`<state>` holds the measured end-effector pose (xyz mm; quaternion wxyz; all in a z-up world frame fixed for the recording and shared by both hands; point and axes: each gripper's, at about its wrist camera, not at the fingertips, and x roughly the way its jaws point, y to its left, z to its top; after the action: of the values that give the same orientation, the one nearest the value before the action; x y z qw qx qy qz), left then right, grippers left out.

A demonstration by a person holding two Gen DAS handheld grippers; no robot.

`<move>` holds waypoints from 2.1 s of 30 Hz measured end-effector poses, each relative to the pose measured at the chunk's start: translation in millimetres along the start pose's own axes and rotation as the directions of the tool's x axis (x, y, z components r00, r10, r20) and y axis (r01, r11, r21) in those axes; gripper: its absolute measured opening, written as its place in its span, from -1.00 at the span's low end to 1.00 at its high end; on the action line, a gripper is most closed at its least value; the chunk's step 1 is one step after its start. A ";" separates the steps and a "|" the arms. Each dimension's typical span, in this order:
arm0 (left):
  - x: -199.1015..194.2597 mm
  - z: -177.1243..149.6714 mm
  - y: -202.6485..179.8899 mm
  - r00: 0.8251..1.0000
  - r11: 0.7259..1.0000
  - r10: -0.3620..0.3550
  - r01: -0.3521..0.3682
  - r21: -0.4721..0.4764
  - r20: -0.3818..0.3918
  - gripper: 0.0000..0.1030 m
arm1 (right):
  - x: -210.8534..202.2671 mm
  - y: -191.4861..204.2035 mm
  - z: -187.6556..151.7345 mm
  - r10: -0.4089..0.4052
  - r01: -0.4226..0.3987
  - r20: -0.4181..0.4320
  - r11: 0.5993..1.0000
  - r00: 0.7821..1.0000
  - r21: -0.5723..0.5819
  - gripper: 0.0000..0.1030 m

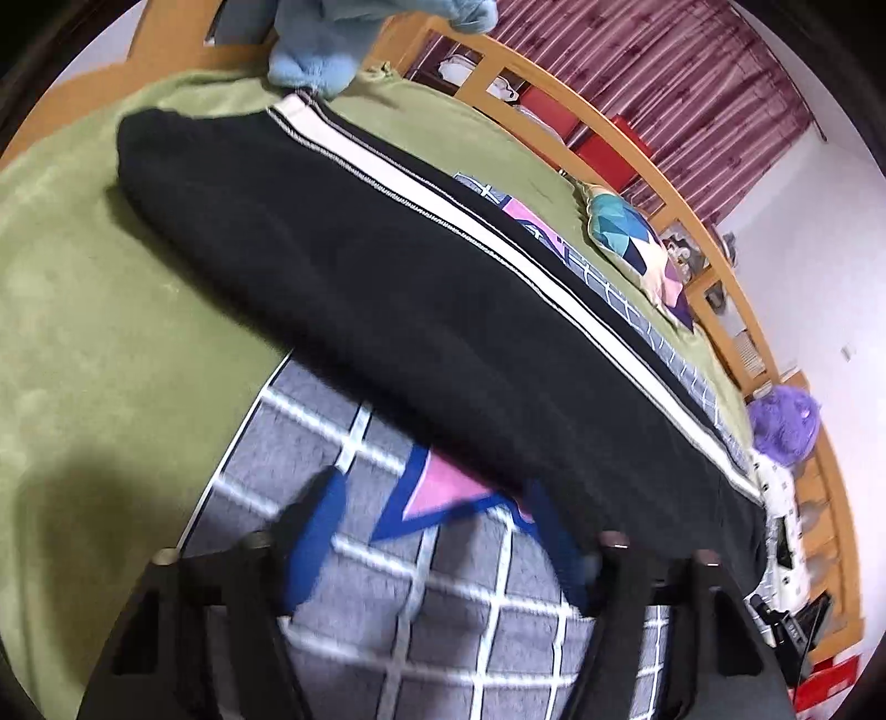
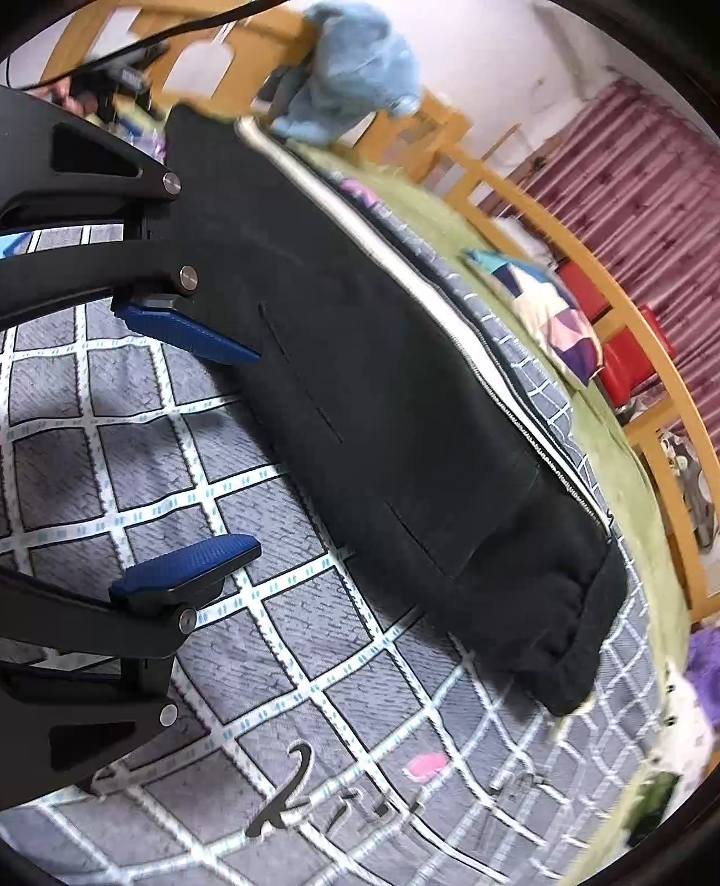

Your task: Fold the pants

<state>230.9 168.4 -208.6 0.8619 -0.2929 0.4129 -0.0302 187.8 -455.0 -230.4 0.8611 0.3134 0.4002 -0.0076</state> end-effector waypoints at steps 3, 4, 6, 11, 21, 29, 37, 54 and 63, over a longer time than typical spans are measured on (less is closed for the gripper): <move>13.0 7.3 8.2 0.999 0.998 -0.041 0.041 -0.046 -0.002 0.06 | 14.5 -10.5 13.8 0.045 -0.045 0.004 0.998 0.999 0.043 0.23; 16.0 10.6 9.6 0.998 0.996 -0.063 0.063 -0.061 0.001 0.06 | 19.8 -13.0 19.8 0.053 -0.053 0.009 0.997 0.999 0.049 0.23; 24.4 19.0 9.1 0.997 0.995 -0.077 0.077 -0.064 -0.002 0.06 | 27.6 -13.3 29.7 0.057 -0.057 0.019 0.997 0.998 0.046 0.23; 37.7 32.3 17.7 0.995 0.989 -0.092 0.094 -0.110 0.026 -0.03 | 50.4 -12.5 56.3 0.042 -0.043 0.030 0.998 0.999 0.035 0.23; 66.6 66.0 34.0 0.995 0.952 -0.086 0.095 -0.292 0.046 -0.64 | 83.0 -39.0 104.3 0.084 -0.097 0.097 0.985 0.992 0.143 -0.10; -12.7 66.8 -5.7 0.991 0.973 -0.091 0.108 -0.203 0.094 -0.78 | 12.5 -10.1 119.9 0.110 -0.130 0.155 0.983 0.982 0.128 -0.73; -100.6 -12.4 -1.6 0.997 0.998 -0.061 0.061 -0.005 0.048 -0.77 | -101.8 -7.6 64.2 0.038 -0.034 0.154 0.999 0.987 -0.030 -0.80; -146.7 -58.2 -9.3 0.963 0.950 0.259 -0.268 0.162 0.077 0.26 | -126.0 -111.1 -26.7 0.026 -0.044 0.091 0.978 0.996 0.206 0.57; -172.5 -60.3 -13.7 0.964 0.960 0.245 -0.256 0.110 0.101 0.26 | -89.8 -139.0 25.2 -0.037 -0.050 0.212 0.920 0.977 0.390 0.00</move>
<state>76.2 178.8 -111.0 0.8920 -0.1860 0.4066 0.0666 107.3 -601.8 -230.1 0.8189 0.4783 0.2940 -0.1187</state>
